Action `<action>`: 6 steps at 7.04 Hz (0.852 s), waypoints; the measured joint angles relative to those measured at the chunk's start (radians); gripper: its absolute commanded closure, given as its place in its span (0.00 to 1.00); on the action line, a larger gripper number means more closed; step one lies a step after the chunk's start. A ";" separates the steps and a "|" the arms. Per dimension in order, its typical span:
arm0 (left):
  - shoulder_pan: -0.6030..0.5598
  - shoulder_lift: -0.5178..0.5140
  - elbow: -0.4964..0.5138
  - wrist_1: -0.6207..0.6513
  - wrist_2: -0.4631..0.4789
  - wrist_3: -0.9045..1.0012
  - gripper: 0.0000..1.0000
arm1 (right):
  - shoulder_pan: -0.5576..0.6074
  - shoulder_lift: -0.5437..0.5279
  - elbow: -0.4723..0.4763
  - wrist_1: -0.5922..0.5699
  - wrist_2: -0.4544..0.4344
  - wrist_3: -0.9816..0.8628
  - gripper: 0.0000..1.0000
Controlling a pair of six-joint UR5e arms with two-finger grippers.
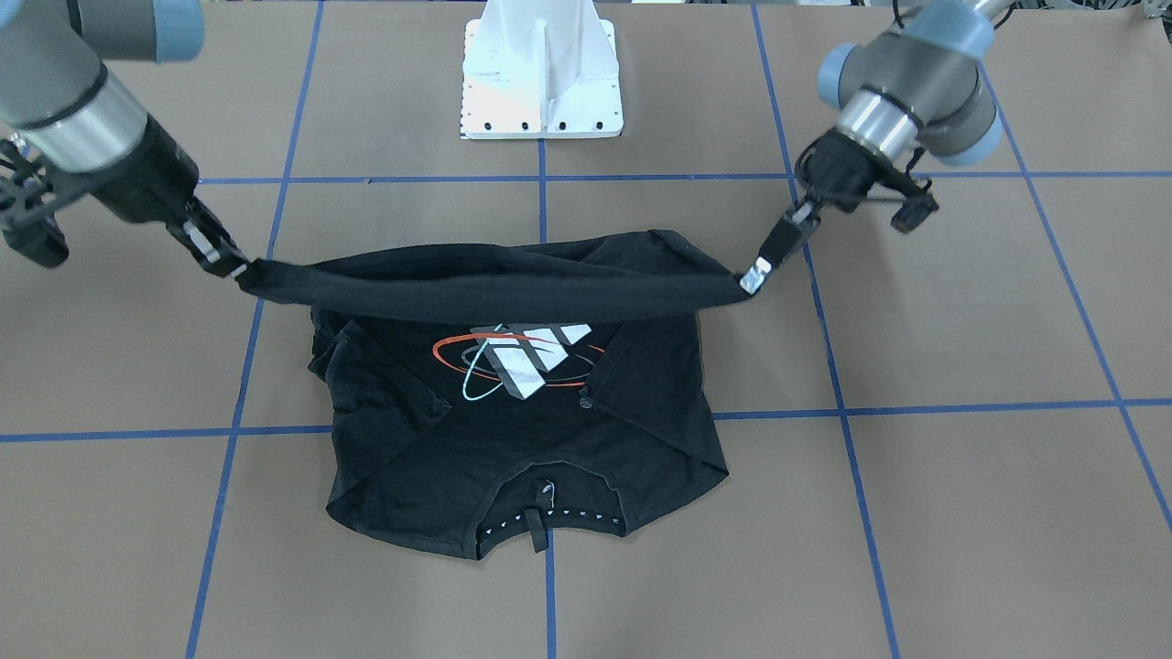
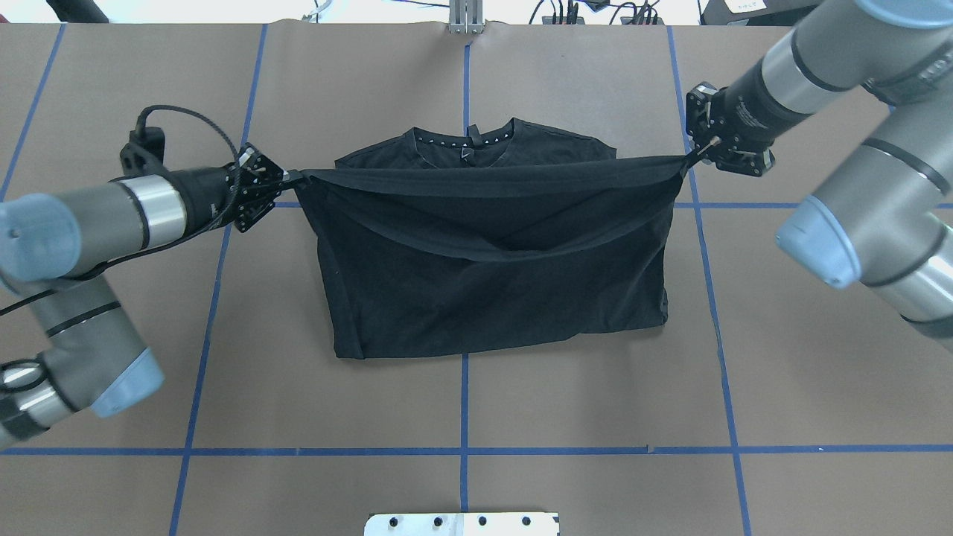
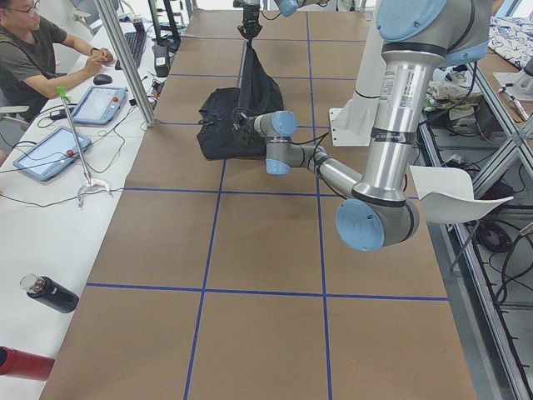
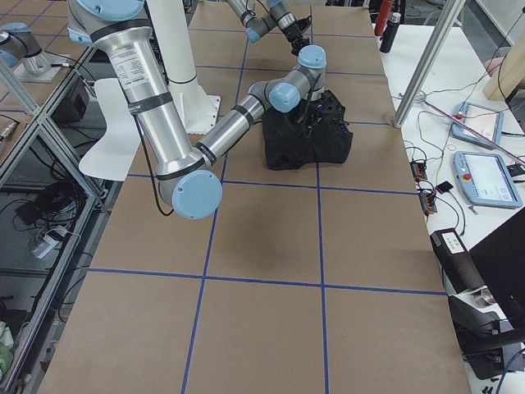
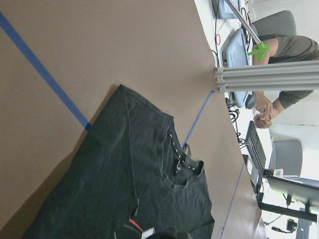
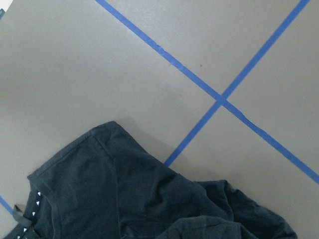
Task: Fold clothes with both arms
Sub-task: 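Lift the hem with both grippers and carry it toward the collar, then lower the hem onto the collar and open both grippers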
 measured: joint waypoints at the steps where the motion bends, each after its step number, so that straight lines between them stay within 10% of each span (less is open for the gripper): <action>1: -0.023 -0.049 0.084 -0.002 -0.001 0.007 1.00 | -0.002 0.052 -0.077 0.001 -0.027 -0.023 1.00; 6: -0.071 -0.098 0.248 -0.017 0.009 0.031 1.00 | -0.044 0.194 -0.391 0.137 -0.151 -0.070 0.89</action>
